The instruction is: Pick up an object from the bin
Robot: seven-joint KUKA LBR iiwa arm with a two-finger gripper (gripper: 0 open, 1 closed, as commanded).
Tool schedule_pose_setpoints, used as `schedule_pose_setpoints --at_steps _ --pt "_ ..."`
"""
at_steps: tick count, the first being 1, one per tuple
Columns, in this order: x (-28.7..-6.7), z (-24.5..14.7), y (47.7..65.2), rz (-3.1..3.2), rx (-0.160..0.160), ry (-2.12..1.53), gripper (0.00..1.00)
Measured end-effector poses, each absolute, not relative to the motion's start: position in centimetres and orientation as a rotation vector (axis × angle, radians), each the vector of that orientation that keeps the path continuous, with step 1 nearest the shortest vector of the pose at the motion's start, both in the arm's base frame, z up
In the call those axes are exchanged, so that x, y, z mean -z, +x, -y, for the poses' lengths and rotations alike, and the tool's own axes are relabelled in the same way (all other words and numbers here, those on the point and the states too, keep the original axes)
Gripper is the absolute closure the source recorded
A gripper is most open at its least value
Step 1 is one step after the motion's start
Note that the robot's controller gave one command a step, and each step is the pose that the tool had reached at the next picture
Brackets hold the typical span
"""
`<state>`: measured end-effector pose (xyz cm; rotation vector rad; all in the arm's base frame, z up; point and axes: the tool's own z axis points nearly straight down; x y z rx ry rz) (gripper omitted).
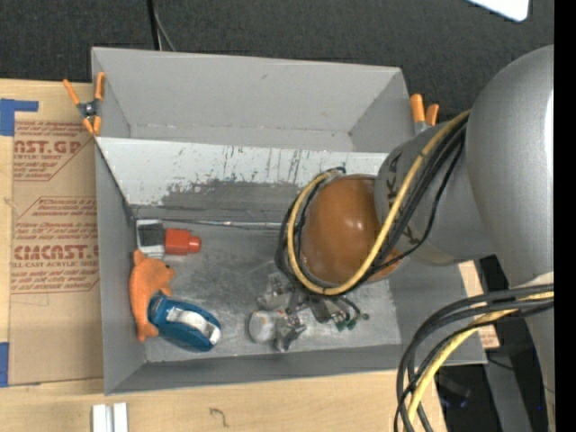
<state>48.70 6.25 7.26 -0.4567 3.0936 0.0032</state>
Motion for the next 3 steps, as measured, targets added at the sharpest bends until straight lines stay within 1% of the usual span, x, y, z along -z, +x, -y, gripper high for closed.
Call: schedule_pose_setpoints --at_steps 1,2,3 --pt "-7.7 -6.2 48.5 -3.104 -0.002 -0.459 1.00" --pt "-9.1 -6.2 48.2 -3.116 -0.001 -0.461 1.00" --pt "-11.4 -6.2 48.3 -3.115 -0.001 -0.461 1.00"
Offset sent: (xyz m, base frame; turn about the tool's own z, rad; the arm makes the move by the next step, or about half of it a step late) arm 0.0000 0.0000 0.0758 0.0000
